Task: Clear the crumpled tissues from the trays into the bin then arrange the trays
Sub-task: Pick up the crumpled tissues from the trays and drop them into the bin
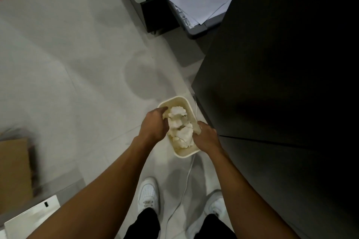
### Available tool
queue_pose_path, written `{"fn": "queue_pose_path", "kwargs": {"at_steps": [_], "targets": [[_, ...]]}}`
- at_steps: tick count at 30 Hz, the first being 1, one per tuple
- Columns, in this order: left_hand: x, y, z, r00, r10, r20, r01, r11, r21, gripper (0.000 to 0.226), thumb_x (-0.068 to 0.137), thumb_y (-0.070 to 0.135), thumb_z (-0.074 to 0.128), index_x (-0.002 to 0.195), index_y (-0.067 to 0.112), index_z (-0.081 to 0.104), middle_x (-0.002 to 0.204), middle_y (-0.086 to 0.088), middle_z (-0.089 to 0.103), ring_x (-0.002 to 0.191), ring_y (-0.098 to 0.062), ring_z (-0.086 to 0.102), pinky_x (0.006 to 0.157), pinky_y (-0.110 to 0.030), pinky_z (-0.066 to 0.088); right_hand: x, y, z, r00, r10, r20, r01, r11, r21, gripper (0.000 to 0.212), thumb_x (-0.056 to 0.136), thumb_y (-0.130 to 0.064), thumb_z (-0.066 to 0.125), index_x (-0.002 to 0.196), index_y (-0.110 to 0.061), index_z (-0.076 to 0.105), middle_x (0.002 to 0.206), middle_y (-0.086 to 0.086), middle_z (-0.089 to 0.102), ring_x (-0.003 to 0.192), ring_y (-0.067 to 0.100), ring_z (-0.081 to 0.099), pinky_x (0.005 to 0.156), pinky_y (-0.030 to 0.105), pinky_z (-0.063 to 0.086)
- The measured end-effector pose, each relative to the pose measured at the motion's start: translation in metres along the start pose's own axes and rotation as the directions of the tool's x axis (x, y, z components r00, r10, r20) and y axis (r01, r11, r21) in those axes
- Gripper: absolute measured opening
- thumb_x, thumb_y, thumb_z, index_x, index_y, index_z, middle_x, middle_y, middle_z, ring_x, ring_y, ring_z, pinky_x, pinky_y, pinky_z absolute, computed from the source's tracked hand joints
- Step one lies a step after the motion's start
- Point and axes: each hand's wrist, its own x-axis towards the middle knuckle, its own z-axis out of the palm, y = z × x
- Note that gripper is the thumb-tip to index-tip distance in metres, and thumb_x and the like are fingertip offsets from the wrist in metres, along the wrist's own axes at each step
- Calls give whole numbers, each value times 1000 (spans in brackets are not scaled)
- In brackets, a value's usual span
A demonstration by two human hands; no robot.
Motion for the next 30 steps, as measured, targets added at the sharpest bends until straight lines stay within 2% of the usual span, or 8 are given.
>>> {"fn": "queue_pose_path", "kwargs": {"at_steps": [3,6,8,13,18,23,27,30], "targets": [[-20,2,-9,999,-41,0,41,999,7,38,95,19,59,133,13,64,128,-9,68,115,-29,64,98,-39,53,-20,-8,-13,1000,6,-12,-6,998,64,49,93,-16,58,142,-17,54,132,6,62,122,29,58,86,27,46],[-42,13,-29,999,-43,5,43,999,-15,34,95,17,60,127,13,67,120,-7,72,108,-25,67,95,-36,54,-48,-25,-31,999,3,-37,1,994,109,57,94,-16,61,150,-18,48,144,8,55,131,28,53,98,31,47],[-55,25,-47,999,-41,4,41,999,-34,32,94,16,60,125,13,68,116,-6,73,104,-24,68,94,-34,54,-70,-38,-46,999,-3,-52,10,991,134,58,95,-15,61,151,-19,46,148,7,52,134,28,51,102,31,46],[-89,75,-98,1000,2,7,-2,997,-76,28,95,18,61,121,13,70,111,-3,74,97,-20,69,91,-34,56,-135,-75,-91,992,-50,-114,71,979,191,55,97,-15,60,150,-21,47,147,6,53,133,28,51,102,37,49],[-133,132,-155,998,67,-20,-69,989,-135,24,95,22,65,119,18,70,107,2,74,91,-13,68,83,-25,54,-211,-110,-139,978,-90,-188,140,952,274,55,97,-21,64,150,-26,48,146,2,54,134,26,53,108,42,49],[-172,192,-206,992,126,-28,-129,973,-189,25,95,17,65,120,22,67,107,3,72,92,-11,66,86,-28,56,-282,-135,-192,925,-158,-346,264,922,285,50,93,-15,64,142,-22,57,139,0,62,129,17,57,108,27,45],[-200,249,-237,978,203,-49,-209,957,-203,25,97,19,64,121,24,65,105,6,69,95,-12,66,83,-23,49,-337,-148,-239,856,-173,-488,346,892,292,49,91,-16,67,139,-24,59,137,-4,63,129,14,57,111,31,46],[-217,294,-258,953,294,-71,-303,930,-208,25,97,20,65,121,24,65,106,7,69,93,-6,64,78,-16,46,-371,-149,-274,794,-171,-583,384,885,263,48,91,-16,68,138,-22,60,135,-5,64,126,11,58,111,28,45]]}}
